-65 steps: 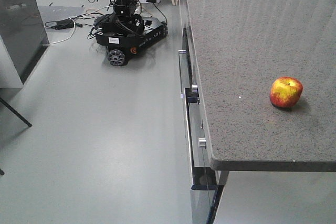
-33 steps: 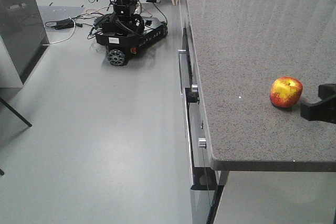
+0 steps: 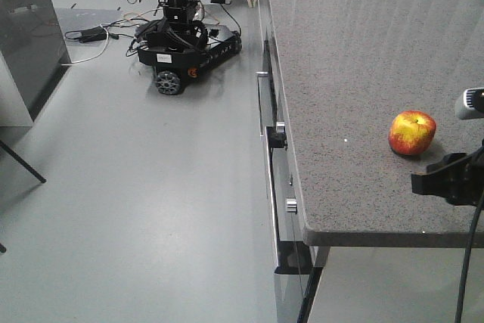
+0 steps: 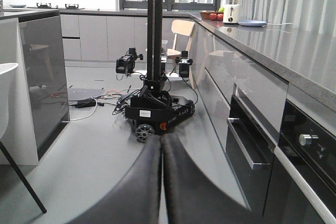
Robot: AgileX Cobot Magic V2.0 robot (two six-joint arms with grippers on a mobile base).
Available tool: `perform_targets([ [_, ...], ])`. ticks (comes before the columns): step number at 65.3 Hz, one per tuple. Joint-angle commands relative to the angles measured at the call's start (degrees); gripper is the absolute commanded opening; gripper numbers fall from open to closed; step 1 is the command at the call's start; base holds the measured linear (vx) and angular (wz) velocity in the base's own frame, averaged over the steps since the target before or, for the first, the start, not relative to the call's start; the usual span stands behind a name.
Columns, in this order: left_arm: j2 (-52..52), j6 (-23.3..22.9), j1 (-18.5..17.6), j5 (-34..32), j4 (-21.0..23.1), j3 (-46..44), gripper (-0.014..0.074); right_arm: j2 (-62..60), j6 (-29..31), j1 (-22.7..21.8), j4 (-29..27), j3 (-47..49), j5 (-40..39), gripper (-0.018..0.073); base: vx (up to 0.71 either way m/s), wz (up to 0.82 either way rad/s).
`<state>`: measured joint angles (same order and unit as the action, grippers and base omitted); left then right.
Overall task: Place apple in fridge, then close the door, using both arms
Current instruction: 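Move the right gripper down over the red-yellow apple on the counter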
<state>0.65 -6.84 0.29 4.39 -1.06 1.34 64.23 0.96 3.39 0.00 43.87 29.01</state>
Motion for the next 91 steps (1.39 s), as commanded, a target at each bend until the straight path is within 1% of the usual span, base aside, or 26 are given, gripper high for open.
perform_targets([
  [1,0.9,-0.3,-0.3,-4.4,0.4,1.6,-0.0006,-0.2,-1.3,0.1,0.0,2.3,-3.0,0.0554,0.0,0.0],
  [6,0.9,-0.3,-0.3,-4.4,0.4,1.6,-0.0006,1.0,-2.0,-0.3,0.0,4.0,-1.6,0.0668,0.0,0.0],
  [9,0.9,-0.3,-0.3,-4.4,0.4,1.6,-0.0006,2.2,-2.4,-1.1,-0.4,5.9,0.2,0.0715,0.0,0.0],
  [11,0.9,-0.3,-0.3,-4.4,0.4,1.6,-0.0006,3.4,-2.5,-1.8,-0.4,7.7,1.4,0.0729,0.0,0.0],
  [20,0.9,-0.3,-0.3,-4.4,0.4,1.6,-0.0006,8.9,-1.7,-5.6,-0.8,15.2,9.4,0.0723,0.0,0.0],
  [27,0.9,-0.3,-0.3,-4.4,0.4,1.6,-0.0006,13.4,1.6,-7.4,-3.1,20.3,14.0,0.0718,0.0,0.0],
  [36,0.9,-0.3,-0.3,-4.4,0.4,1.6,-0.0006,17.5,3.1,-7.4,-4.9,24.9,14.9,0.0712,0.0,0.0],
  [49,0.9,-0.3,-0.3,-4.4,0.4,1.6,-0.0006,23.2,6.3,-7.4,-4.8,31.8,16.7,0.0701,0.0,0.0],
  [57,0.9,-0.3,-0.3,-4.4,0.4,1.6,-0.0006,27.3,10.6,-7.4,-4.8,37.0,19.6,0.0697,0.0,0.0],
  [73,0.9,-0.3,-0.3,-4.4,0.4,1.6,-0.0006,35.1,15.1,-7.4,-4.4,46.8,25.2,0.0692,0.0,0.0],
  [81,0.9,-0.3,-0.3,-4.4,0.4,1.6,-0.0006,39.1,18.1,-7.4,-4.4,52.1,29.8,0.069,0.0,0.0],
  [84,0.9,-0.3,-0.3,-4.4,0.4,1.6,-0.0006,40.4,19.3,-7.4,-3.9,53.9,31.5,0.069,0.0,0.0],
  [91,0.9,-0.3,-0.3,-4.4,0.4,1.6,-0.0006,43.4,20.1,-7.4,-1.6,58.2,34.2,0.069,0.0,0.0],
])
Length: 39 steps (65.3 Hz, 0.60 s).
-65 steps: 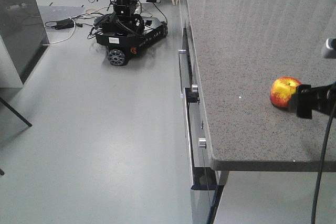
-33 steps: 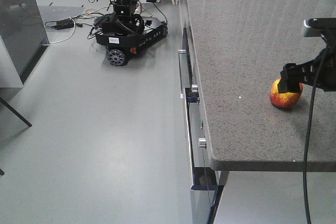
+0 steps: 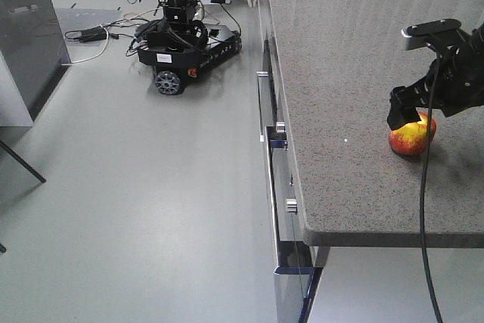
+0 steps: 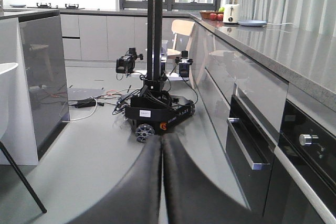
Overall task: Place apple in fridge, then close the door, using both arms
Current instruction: 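Move the right gripper down over the red-yellow apple on the counter, then close the right gripper around the apple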
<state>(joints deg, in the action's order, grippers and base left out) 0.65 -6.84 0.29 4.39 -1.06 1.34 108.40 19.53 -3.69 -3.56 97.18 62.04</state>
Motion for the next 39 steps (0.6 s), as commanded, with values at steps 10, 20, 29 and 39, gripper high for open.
perform_targets([
  [10,0.9,-0.3,-0.3,-4.4,0.4,1.6,-0.0006,3.4,4.5,-0.3,3.0,10.3,5.3,0.0687,0.0,0.0],
  [20,0.9,-0.3,-0.3,-4.4,0.4,1.6,-0.0006,6.3,7.8,-0.3,2.8,12.8,7.0,0.0685,0.0,0.0],
  [29,0.9,-0.3,-0.3,-4.4,0.4,1.6,-0.0006,8.0,9.2,-0.3,3.6,13.5,6.4,0.0681,0.0,0.0],
  [39,0.9,-0.3,-0.3,-4.4,0.4,1.6,-0.0006,10.0,10.6,-0.3,2.7,13.5,6.0,0.0675,0.0,0.0],
])
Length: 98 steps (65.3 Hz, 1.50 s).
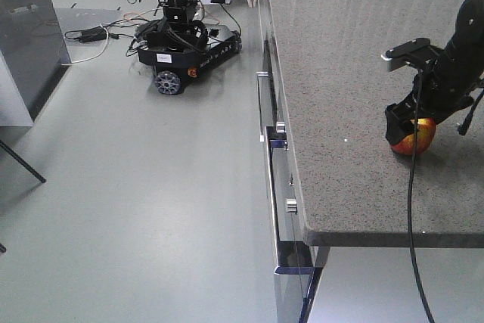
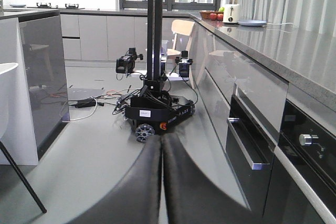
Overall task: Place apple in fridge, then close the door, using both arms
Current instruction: 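Close the right gripper around the apple, then lift the apple with the right gripper and pull it toward the robot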
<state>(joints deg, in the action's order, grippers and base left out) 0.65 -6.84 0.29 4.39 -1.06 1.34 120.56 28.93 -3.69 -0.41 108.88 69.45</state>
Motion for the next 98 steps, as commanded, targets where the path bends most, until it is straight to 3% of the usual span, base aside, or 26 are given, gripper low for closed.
perform_targets([
  [1,0.9,-0.3,-0.3,-4.4,0.4,1.6,-0.0006,-2.0,1.3,-0.3,-0.5,1.8,-1.5,0.0673,0.0,0.0],
  [16,0.9,-0.3,-0.3,-4.4,0.4,1.6,-0.0006,-1.2,2.6,-0.3,-2.8,1.8,-2.2,0.0632,0.0,0.0],
  [38,0.9,-0.3,-0.3,-4.4,0.4,1.6,-0.0006,-1.2,2.0,-0.3,-2.7,1.8,-0.6,0.034,0.0,0.0],
  [54,0.9,-0.3,-0.3,-4.4,0.4,1.6,-0.0006,-2.4,-2.6,-0.3,-3.1,1.8,-1.6,0.0204,0.0,0.0],
  [73,0.9,-0.3,-0.3,-4.4,0.4,1.6,-0.0006,-6.6,-12.9,-0.3,-5.1,1.8,-0.7,0.0161,0.0,0.0],
  [81,0.9,-0.3,-0.3,-4.4,0.4,1.6,-0.0006,-10.2,-12.9,-0.1,-11.0,1.2,-1.4,0.0162,0.0,0.0],
  [89,0.9,-0.3,-0.3,-4.4,0.4,1.6,-0.0006,-16.3,-11.9,0.0,-17.7,-4.9,-7.1,0.0162,0.0,0.0],
  [98,0.9,-0.3,-0.3,-4.4,0.4,1.6,-0.0006,-24.5,-11.0,3.1,-17.2,-16.0,-14.9,0.0162,0.0,0.0],
])
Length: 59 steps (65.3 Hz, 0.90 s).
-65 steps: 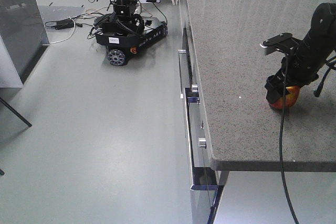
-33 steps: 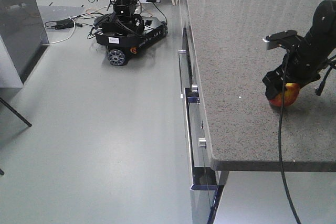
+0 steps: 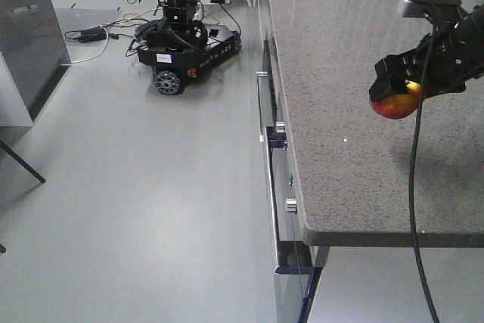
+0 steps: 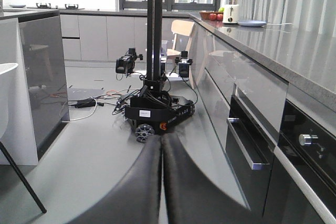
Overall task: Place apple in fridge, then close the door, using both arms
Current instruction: 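Lift the apple with the right gripper and pull it toward the robot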
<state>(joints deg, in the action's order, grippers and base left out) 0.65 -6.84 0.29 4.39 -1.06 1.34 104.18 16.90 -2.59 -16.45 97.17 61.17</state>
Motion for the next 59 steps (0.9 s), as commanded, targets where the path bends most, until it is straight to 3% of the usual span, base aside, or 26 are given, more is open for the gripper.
perform_targets([
  [1,0.9,-0.3,-0.3,-4.4,0.4,1.6,-0.0006,-9.0,1.0,2.5,-0.8,-5.4,-7.7,0.0162,0.0,0.0],
  [19,0.9,-0.3,-0.3,-4.4,0.4,1.6,-0.0006,-24.8,-3.2,10.4,1.6,-25.4,-19.8,0.0162,0.0,0.0],
  [31,0.9,-0.3,-0.3,-4.4,0.4,1.6,-0.0006,-33.8,-4.7,14.0,1.5,-34.5,-22.6,0.0162,0.0,0.0],
  [59,0.9,-0.3,-0.3,-4.4,0.4,1.6,-0.0006,-55.3,-5.5,14.7,0.9,-52.5,-23.0,0.0162,0.0,0.0],
])
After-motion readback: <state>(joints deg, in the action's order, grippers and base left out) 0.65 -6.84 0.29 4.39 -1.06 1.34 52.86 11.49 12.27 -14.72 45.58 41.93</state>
